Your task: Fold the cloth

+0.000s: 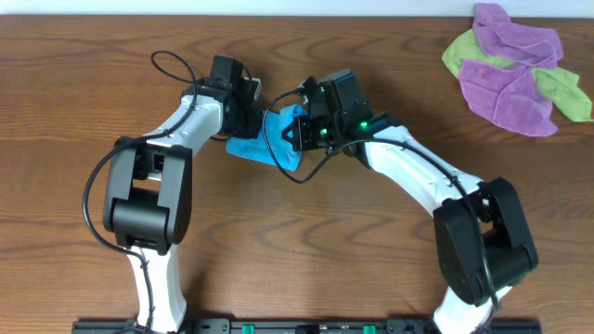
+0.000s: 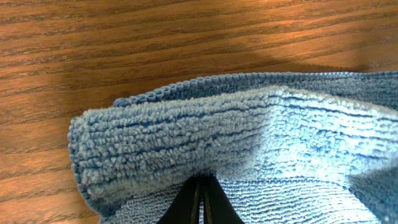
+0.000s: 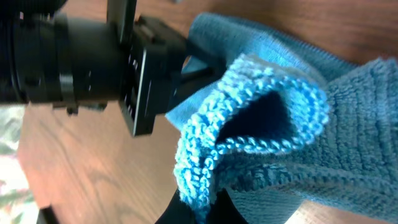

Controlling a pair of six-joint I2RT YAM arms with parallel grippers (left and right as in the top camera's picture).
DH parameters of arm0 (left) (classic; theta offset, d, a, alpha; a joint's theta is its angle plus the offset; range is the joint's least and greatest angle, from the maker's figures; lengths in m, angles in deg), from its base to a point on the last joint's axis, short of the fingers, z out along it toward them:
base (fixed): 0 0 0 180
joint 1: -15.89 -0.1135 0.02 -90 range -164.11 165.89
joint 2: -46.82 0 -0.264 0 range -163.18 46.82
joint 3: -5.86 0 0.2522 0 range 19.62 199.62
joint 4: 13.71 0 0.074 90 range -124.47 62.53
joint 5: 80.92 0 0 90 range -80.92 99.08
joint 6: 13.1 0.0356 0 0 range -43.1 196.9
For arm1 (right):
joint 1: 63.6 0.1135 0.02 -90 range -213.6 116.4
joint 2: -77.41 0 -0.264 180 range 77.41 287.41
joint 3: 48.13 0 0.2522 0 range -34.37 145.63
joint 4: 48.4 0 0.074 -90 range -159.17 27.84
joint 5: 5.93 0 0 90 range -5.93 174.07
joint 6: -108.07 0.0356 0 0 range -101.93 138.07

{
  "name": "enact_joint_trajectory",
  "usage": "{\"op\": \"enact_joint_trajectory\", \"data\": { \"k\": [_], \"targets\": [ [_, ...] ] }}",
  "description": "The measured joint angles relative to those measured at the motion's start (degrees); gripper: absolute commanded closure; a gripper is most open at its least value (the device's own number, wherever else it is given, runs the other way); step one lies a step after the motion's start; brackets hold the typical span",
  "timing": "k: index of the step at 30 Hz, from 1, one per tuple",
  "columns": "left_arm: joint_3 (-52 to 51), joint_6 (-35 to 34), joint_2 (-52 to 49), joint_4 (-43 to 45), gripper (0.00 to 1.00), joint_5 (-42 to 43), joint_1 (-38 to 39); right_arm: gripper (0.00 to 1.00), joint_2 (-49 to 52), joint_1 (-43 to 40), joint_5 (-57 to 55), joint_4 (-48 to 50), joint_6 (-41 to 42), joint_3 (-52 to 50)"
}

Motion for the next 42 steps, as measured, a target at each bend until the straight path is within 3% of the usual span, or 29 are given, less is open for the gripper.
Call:
{"op": "enact_joint_trajectory", "data": {
  "k": [26,42],
  "targets": [
    [0.2,-5.4,-0.4,0.4,0.94,3.3,2.4,0.99,4.6,0.3,-4.6,8.2,5.6,0.0],
    [0.2,-5.8,-0.5,0.7,0.94,4.0,2.4,0.99,4.6,2.3,-4.4,5.6,6.1,0.1]
  ]
}}
